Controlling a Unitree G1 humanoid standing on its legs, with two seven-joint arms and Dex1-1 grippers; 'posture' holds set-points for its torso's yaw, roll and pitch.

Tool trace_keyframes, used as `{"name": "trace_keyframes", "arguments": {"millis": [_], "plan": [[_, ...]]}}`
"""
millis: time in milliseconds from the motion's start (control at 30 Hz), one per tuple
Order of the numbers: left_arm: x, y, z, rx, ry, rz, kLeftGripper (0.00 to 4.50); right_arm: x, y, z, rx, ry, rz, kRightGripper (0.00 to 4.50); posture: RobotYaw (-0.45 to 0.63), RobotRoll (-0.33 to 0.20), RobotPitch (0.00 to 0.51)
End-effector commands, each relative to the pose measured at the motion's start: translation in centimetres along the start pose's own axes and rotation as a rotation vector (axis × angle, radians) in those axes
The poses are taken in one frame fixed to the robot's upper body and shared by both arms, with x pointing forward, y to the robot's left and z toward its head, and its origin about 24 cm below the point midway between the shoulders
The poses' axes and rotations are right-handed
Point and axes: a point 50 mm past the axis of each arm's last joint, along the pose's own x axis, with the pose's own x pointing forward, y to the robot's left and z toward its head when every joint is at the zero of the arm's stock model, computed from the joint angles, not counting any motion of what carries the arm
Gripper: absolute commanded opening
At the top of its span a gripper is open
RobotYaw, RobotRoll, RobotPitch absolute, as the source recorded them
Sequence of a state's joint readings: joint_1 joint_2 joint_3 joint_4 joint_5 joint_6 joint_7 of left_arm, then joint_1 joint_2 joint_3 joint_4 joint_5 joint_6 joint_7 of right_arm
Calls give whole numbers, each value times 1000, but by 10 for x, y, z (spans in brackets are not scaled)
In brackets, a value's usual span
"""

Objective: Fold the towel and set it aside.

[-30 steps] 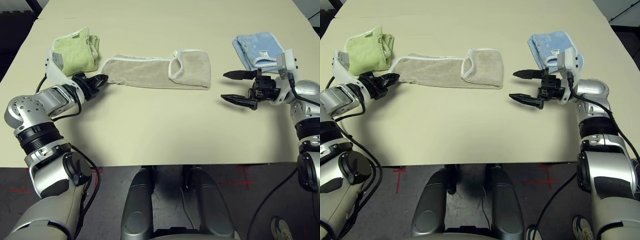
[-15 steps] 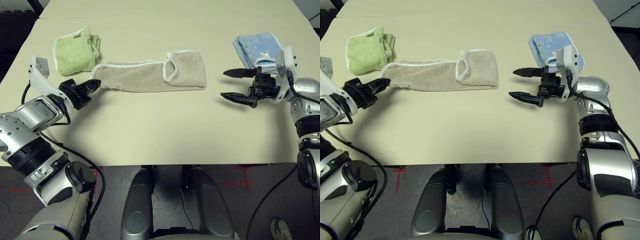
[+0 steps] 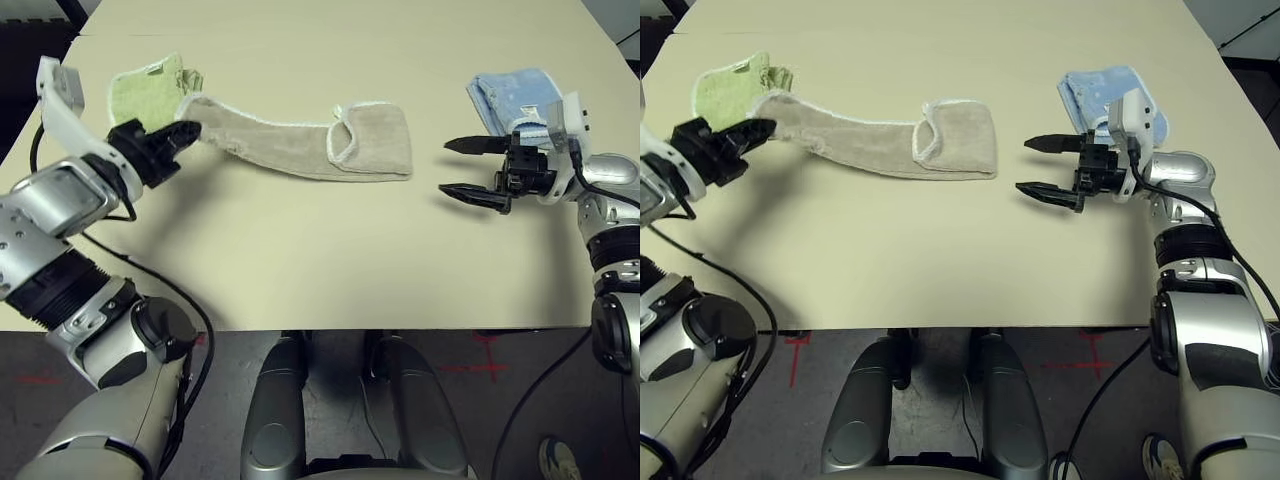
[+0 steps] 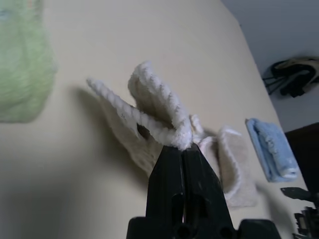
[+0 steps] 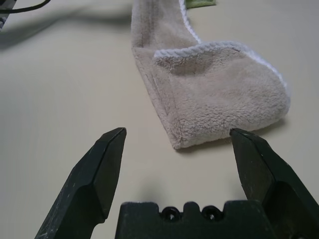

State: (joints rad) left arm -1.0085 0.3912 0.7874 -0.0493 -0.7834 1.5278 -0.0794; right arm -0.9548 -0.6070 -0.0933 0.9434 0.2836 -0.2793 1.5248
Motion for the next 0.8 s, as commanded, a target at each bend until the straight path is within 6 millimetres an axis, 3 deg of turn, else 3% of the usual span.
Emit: {"name": "trace_keyframes", "arguments": {"millis": [33, 367, 567, 800], "plan": [[19, -20, -1, 15, 24, -92, 26, -2, 1, -3, 3, 13, 1, 4500, 83, 0, 258], [59, -95, -23, 30, 110, -398, 26, -9, -2, -1, 5, 18, -45, 4500, 60, 0, 256], [70, -116, -35, 30, 160, -486, 26, -16, -5, -2, 33, 25, -76, 4500, 62, 0, 254], [79, -114, -46, 50, 202, -475, 26, -32, -6, 1, 63, 10, -86, 4500, 59, 0, 257]]}}
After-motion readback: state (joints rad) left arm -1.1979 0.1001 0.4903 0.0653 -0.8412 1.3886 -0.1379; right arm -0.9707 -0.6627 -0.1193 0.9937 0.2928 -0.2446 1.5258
